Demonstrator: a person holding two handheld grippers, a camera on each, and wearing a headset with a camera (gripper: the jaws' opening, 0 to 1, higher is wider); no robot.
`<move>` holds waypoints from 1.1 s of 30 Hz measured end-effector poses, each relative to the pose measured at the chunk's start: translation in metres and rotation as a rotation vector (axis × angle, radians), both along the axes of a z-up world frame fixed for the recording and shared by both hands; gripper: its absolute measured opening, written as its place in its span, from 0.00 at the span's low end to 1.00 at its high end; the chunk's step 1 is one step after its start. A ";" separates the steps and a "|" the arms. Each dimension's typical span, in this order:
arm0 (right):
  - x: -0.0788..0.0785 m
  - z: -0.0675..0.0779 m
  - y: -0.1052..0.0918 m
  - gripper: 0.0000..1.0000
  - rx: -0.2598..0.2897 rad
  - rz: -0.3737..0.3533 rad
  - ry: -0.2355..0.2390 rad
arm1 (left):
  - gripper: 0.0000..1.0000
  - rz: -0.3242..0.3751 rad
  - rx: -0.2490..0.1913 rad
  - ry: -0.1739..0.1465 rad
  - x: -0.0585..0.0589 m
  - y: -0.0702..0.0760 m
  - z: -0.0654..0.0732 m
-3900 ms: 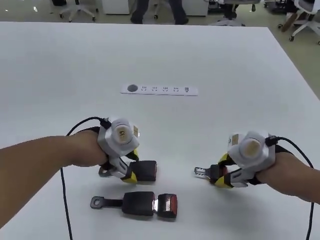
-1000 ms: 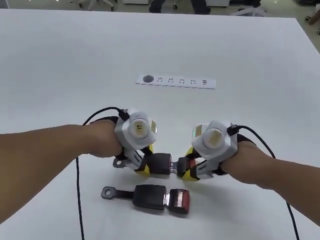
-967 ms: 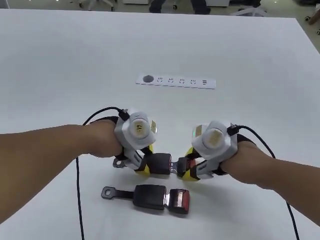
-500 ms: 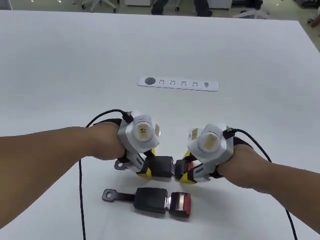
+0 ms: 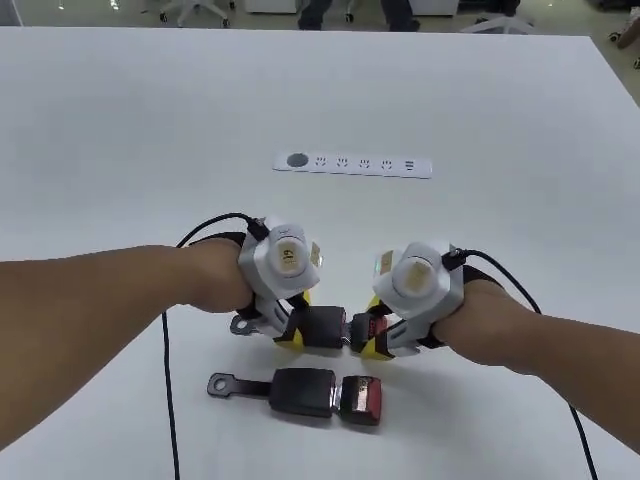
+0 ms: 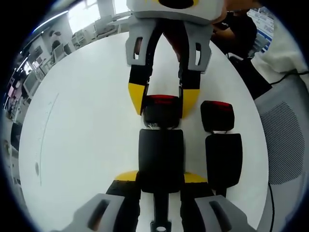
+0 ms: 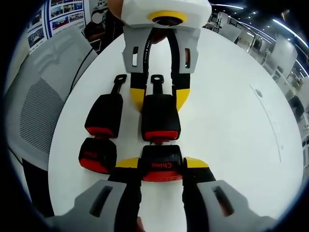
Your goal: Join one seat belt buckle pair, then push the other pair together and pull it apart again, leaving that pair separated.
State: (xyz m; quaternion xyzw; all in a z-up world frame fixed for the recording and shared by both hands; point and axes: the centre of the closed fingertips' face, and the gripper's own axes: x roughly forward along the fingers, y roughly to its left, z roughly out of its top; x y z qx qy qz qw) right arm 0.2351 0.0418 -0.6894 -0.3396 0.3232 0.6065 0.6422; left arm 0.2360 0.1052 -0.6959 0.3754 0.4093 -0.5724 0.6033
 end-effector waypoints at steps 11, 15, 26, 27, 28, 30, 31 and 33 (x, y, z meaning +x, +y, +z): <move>0.001 0.002 -0.013 0.30 0.007 -0.020 -0.004 | 0.32 -0.003 0.001 0.000 0.000 0.000 0.000; 0.000 0.003 -0.015 0.31 0.002 -0.016 -0.012 | 0.32 0.000 0.002 -0.001 0.001 0.000 -0.001; -0.005 0.001 -0.047 0.31 0.002 -0.052 -0.006 | 0.32 0.006 0.009 -0.006 -0.002 0.000 -0.001; -0.005 0.000 -0.050 0.31 -0.001 -0.053 -0.004 | 0.32 0.004 0.010 -0.006 -0.002 0.000 -0.001; -0.005 0.000 -0.053 0.31 -0.004 -0.056 -0.003 | 0.32 0.001 0.012 -0.005 -0.002 -0.001 -0.001; -0.005 0.000 -0.063 0.31 -0.010 -0.066 -0.002 | 0.32 -0.001 0.013 -0.004 -0.002 -0.001 -0.001; -0.005 -0.001 -0.066 0.31 -0.013 -0.070 -0.002 | 0.32 -0.001 0.013 -0.004 -0.003 -0.001 -0.001; -0.007 0.000 -0.076 0.32 -0.021 -0.076 -0.002 | 0.32 0.001 0.013 -0.006 -0.004 -0.002 0.000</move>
